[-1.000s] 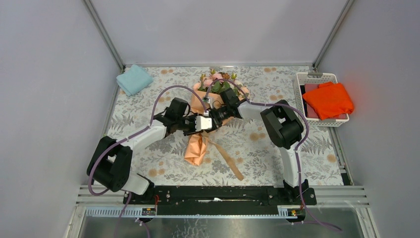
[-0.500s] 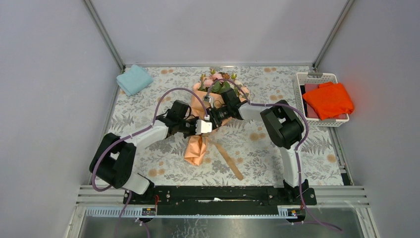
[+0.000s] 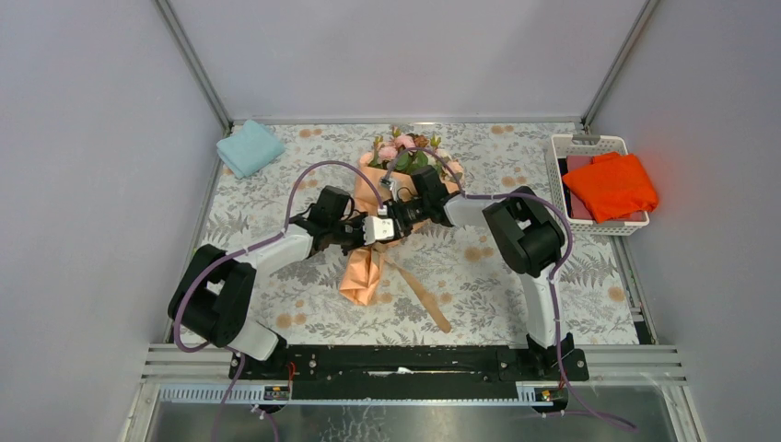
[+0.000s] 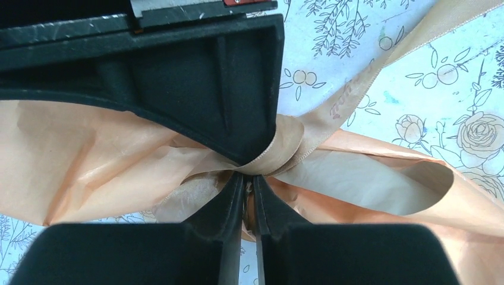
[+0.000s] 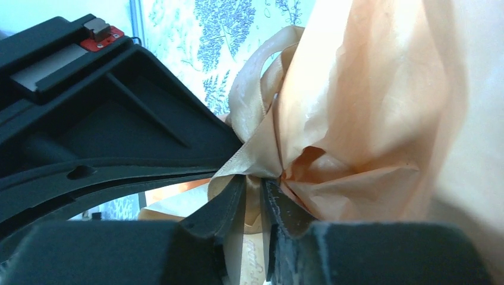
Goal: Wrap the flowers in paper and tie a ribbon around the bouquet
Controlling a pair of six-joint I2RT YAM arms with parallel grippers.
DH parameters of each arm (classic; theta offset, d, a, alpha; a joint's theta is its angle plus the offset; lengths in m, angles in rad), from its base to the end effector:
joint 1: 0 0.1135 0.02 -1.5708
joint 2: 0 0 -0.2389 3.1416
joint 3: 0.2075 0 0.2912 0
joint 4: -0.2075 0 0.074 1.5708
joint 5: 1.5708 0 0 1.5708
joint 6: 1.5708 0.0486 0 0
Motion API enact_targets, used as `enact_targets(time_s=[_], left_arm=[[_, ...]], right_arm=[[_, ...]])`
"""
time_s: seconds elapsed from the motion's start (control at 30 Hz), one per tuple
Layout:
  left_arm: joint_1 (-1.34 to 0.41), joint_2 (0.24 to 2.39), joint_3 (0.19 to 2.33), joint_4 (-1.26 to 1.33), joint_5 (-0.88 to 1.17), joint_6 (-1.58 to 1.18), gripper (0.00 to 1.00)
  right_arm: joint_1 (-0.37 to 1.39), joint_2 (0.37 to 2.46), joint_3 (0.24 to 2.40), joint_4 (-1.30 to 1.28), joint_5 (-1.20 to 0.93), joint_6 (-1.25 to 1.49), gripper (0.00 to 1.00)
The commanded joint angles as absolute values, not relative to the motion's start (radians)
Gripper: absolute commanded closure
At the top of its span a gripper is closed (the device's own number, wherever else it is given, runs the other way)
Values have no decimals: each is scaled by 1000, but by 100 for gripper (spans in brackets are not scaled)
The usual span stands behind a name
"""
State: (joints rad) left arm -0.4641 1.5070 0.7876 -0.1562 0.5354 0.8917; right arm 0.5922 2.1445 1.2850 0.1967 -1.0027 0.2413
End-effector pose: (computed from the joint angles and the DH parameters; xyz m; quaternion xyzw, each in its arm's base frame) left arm 0.2865 -0.1711 0.1203 0.6388 0.6497 -0.1733 0.3738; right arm 0.3589 0.2908 0.0758 -0.3451 0.7392 0.5506 0.1768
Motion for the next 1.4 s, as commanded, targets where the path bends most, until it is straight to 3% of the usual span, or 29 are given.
enact_targets(time_s=[0.0,0.17,0.37,0.7,1.1,1.37], left_arm=[[-462,1489,802,-69,562,857,83],[-452,1468,836,-182,581,934,79],[-426,1440,887,-323,617,1102,74],[-433,1445,853,-273,635,1178,73],[-463,1462,830,-158,614,1171,48],[-499,1501,833,-53,603,1093,46]], right_arm=[[623,2098,1283,214,-947,225,83],[607,2070,1299,141,-943,184,100],[576,2005,1274,134,-927,183,100],[574,2006,1283,117,-896,183,100],[578,1962,1282,44,-724,131,100],[585,1898,1225,62,-649,140,100]])
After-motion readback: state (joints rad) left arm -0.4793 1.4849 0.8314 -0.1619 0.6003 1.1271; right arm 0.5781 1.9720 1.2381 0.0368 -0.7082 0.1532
